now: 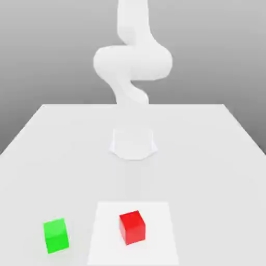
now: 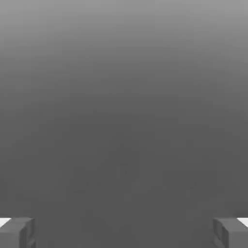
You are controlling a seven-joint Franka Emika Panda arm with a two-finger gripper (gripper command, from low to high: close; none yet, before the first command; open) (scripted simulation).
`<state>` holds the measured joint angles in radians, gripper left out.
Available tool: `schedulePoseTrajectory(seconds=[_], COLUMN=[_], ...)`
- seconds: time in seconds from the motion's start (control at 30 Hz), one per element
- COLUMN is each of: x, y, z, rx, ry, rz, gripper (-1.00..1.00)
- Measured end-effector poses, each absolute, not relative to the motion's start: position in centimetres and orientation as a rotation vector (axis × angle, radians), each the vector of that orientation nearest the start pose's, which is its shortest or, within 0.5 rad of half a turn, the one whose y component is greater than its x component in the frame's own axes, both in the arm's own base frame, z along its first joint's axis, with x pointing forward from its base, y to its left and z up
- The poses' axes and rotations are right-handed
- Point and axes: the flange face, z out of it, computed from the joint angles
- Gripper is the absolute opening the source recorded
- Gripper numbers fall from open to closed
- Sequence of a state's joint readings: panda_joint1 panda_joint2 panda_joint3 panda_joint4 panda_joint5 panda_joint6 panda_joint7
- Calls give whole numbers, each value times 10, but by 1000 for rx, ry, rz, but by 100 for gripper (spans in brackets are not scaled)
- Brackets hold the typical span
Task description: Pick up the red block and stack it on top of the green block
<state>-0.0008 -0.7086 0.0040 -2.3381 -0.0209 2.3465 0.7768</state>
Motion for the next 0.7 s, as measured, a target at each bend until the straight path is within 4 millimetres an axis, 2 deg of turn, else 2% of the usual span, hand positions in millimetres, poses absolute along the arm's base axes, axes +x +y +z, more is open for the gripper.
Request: schedulePoseTrajectory(seconds=[0.07, 0.17, 0.33, 0.5, 0.7], x=[407, 435, 460, 459, 426], y=[2, 1, -2, -4, -2], z=[621, 558, 449, 342, 224], rx=[-2615, -2722, -2875, -2989, -3063], ry=[1004, 976, 909, 820, 693], rz=[-891, -783, -576, -341, -44], gripper=[0, 0, 0, 0, 0])
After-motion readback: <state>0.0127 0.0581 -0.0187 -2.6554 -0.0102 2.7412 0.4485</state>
